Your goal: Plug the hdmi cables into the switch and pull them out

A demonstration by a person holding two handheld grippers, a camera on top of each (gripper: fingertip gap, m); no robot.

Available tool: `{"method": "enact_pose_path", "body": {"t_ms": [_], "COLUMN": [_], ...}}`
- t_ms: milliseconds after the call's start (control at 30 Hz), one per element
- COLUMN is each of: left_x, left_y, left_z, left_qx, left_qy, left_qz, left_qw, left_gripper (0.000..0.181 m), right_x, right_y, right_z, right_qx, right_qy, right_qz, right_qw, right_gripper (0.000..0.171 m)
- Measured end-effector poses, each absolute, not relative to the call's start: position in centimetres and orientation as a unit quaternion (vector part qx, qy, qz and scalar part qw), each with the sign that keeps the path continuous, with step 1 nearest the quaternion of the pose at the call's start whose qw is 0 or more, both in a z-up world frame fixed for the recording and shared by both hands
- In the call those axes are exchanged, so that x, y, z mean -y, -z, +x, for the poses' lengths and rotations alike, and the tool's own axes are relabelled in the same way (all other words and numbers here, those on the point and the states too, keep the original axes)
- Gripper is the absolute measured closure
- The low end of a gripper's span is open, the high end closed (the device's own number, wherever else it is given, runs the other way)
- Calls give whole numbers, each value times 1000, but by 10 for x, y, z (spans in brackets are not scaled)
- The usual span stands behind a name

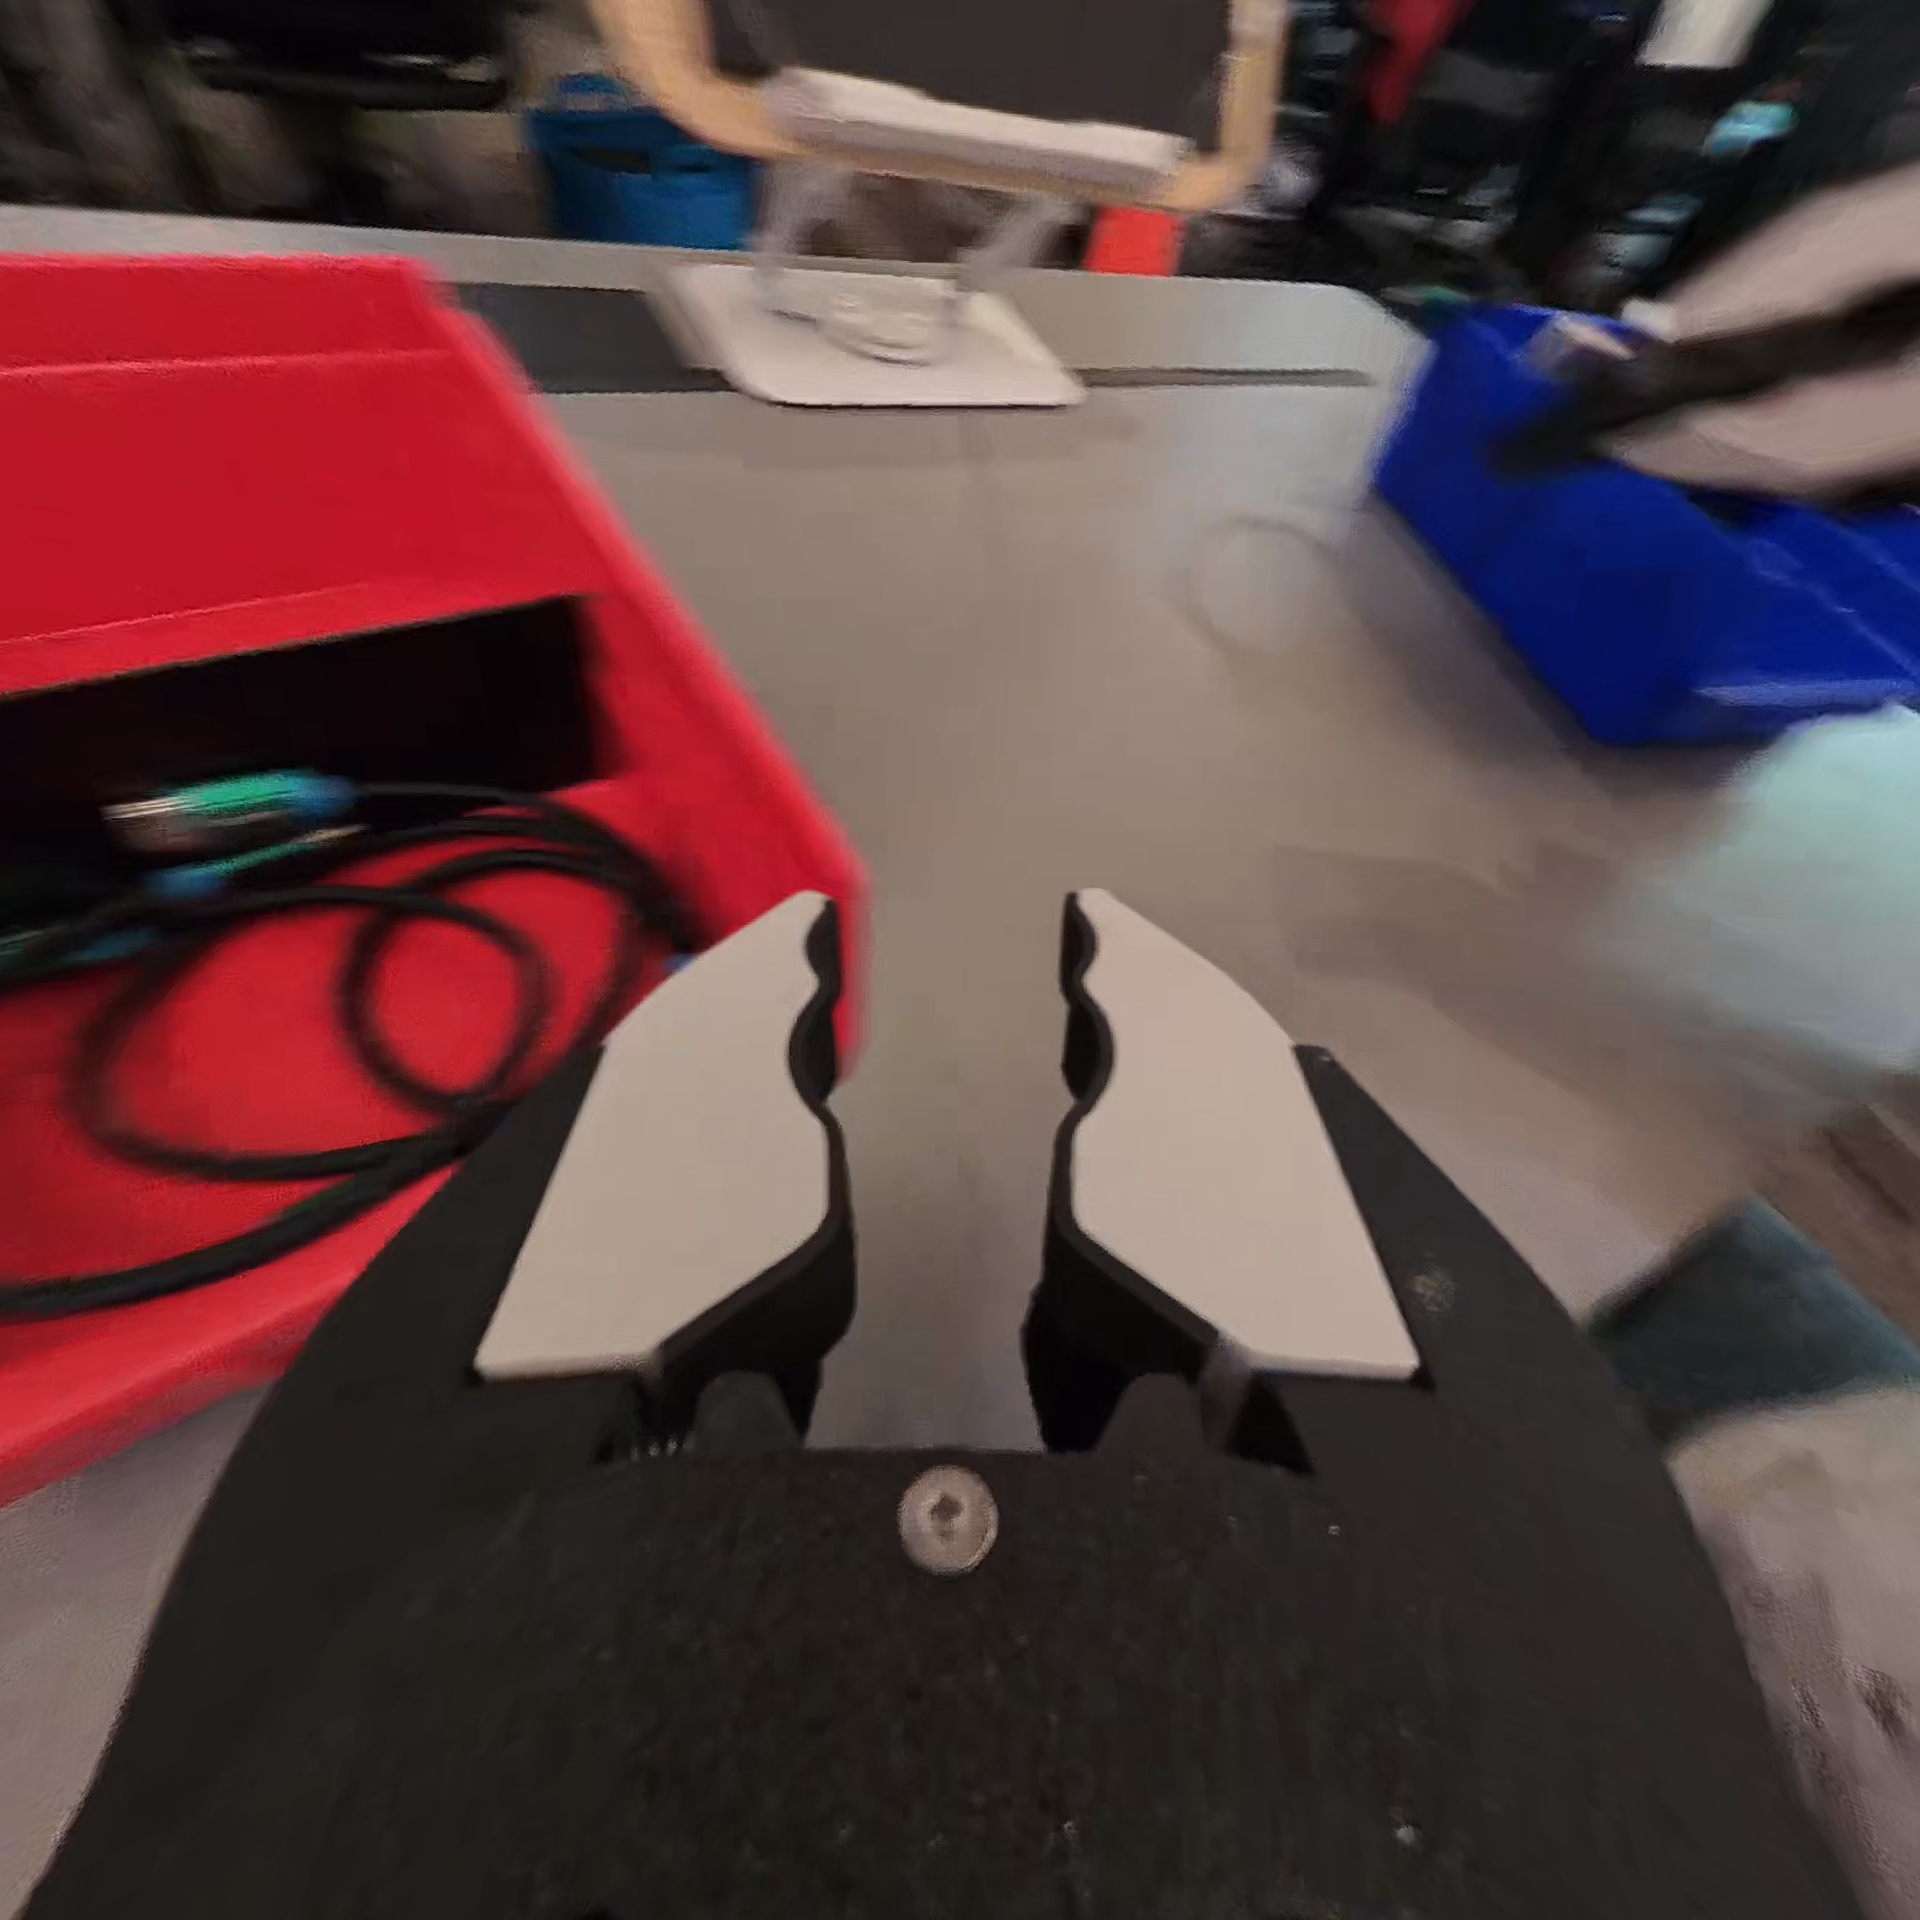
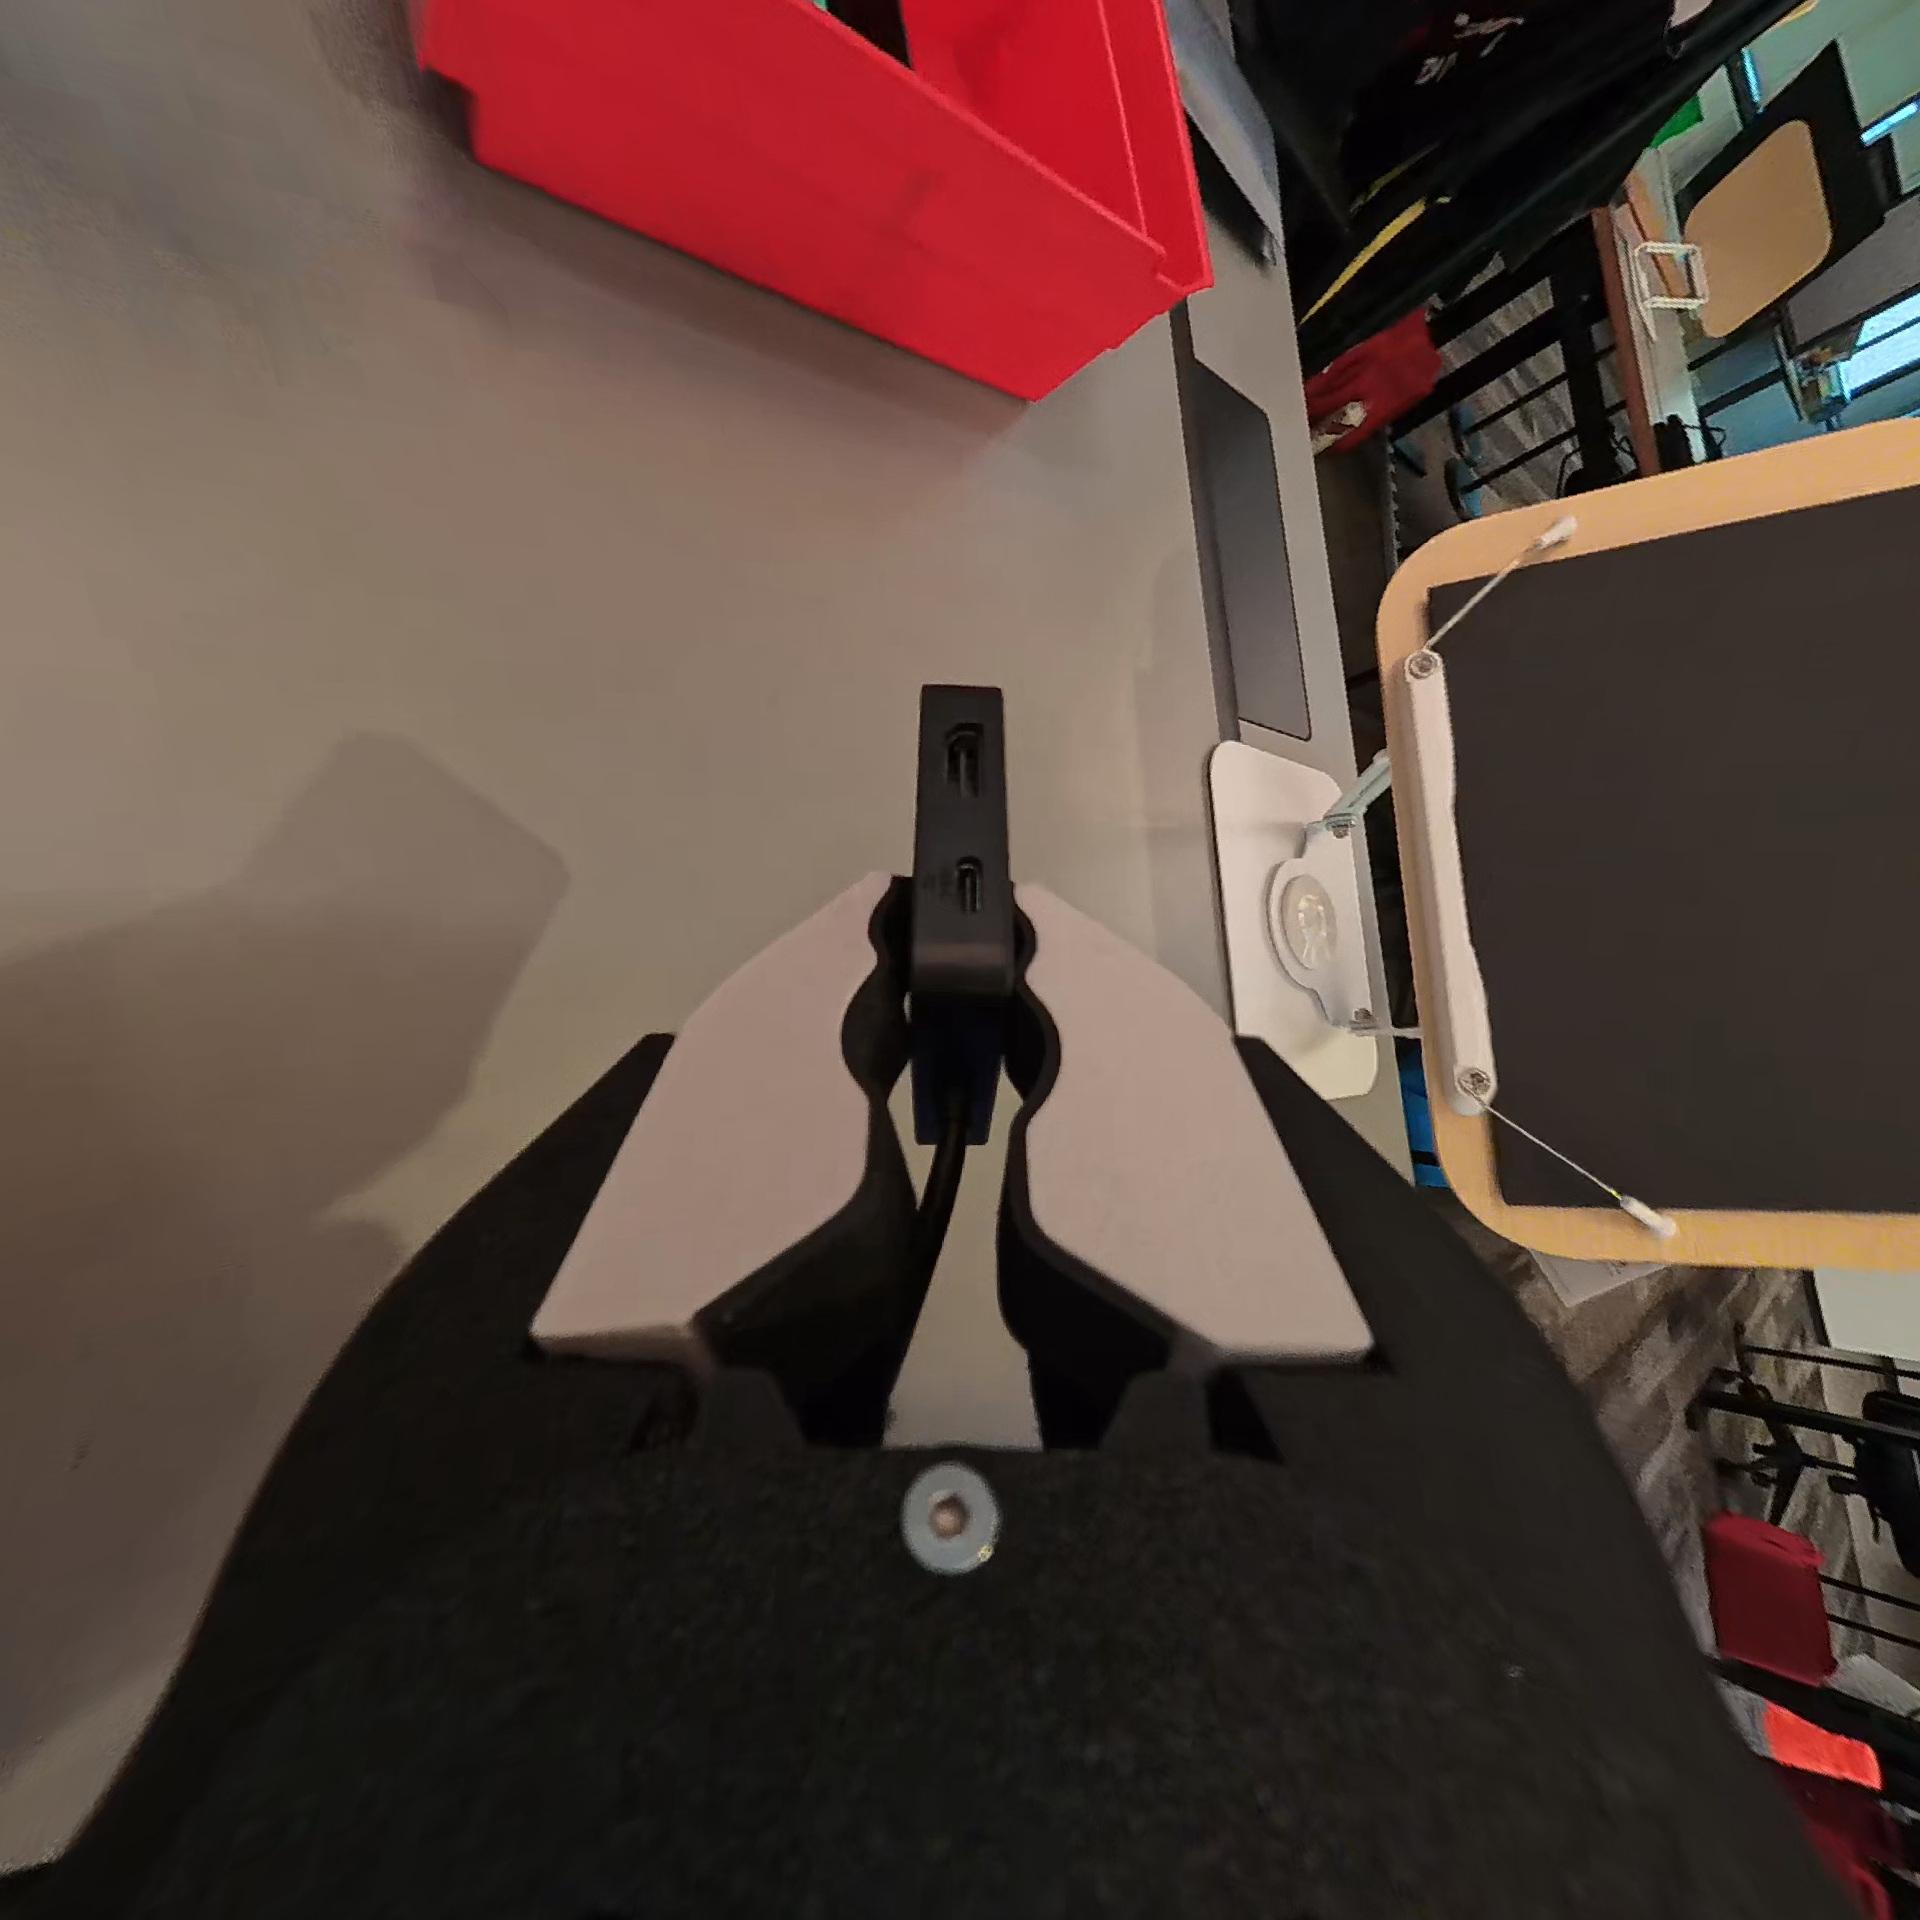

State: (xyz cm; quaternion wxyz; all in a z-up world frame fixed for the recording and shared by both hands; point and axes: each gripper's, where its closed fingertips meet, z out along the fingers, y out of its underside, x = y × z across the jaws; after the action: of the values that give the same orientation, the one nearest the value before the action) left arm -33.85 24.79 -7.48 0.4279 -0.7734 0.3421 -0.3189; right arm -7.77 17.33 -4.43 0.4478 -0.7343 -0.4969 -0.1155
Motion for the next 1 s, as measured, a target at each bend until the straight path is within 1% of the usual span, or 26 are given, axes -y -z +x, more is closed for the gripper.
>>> {"method": "enact_pose_path", "body": {"t_ms": [33, 67, 133, 167, 233, 267, 367, 433, 500, 533, 567, 600, 733, 800, 867, 1000], "left_x": [-273, -293, -326, -336, -347, -351, -352, -345, -341, -339, -335, -332, -336, -334, -328, -312], "left_y": [76, 78, 95, 108, 137, 151, 177, 182, 185, 185, 184, 179, 165, 148, 122, 53], "left_z": [-351, -356, -356, -354, -350, -353, -356, -349, -347, -345, -341, -336, -351, -361, -371, -390], "left_qx": [-305, -275, -230, -226, -257, -279, -341, -365, -372, -376, -382, -385, -396, -384, -372, -359], "left_qy": [295, 290, 293, 284, 239, 199, 116, 111, 112, 121, 143, 171, 151, 165, 199, 266], "left_qz": [-800, -821, -855, -871, -897, -908, -918, -914, -914, -912, -907, -901, -894, -891, -883, -852], "left_qw": [423, 408, 360, 330, 267, 242, 169, 138, 118, 110, 102, 100, 147, 175, 205, 274], "left_gripper": [151, 152, 145, 138, 132, 125, 120, 128, 130, 135, 145, 169, 172, 174, 175, 175], "right_x": [-174, -175, -177, -178, -179, -180, -180, -181, -182, -182, -183, -183, -184, -183, -183, -183], "right_y": [47, 49, 54, 56, 59, 60, 63, 69, 75, 76, 78, 78, 76, 74, 72, 71], "right_z": [-79, -80, -81, -83, -84, -83, -83, -81, -77, -77, -77, -77, -74, -72, -69, -65], "right_qx": [500, 501, 505, 507, 511, 511, 507, 508, 509, 509, 509, 509, 505, 500, 497, 494], "right_qy": [114, 116, 116, 114, 111, 111, 94, 89, 92, 92, 89, 85, 90, 87, 84, 89], "right_qz": [-734, -734, -736, -736, -735, -736, -739, -742, -747, -748, -749, -749, -751, -752, -753, -755], "right_qw": [446, 443, 436, 434, 432, 431, 433, 428, 418, 416, 415, 416, 416, 421, 423, 422], "right_gripper": [156, 156, 156, 156, 156, 157, 157, 157, 156, 156, 157, 157, 157, 157, 157, 157]}}
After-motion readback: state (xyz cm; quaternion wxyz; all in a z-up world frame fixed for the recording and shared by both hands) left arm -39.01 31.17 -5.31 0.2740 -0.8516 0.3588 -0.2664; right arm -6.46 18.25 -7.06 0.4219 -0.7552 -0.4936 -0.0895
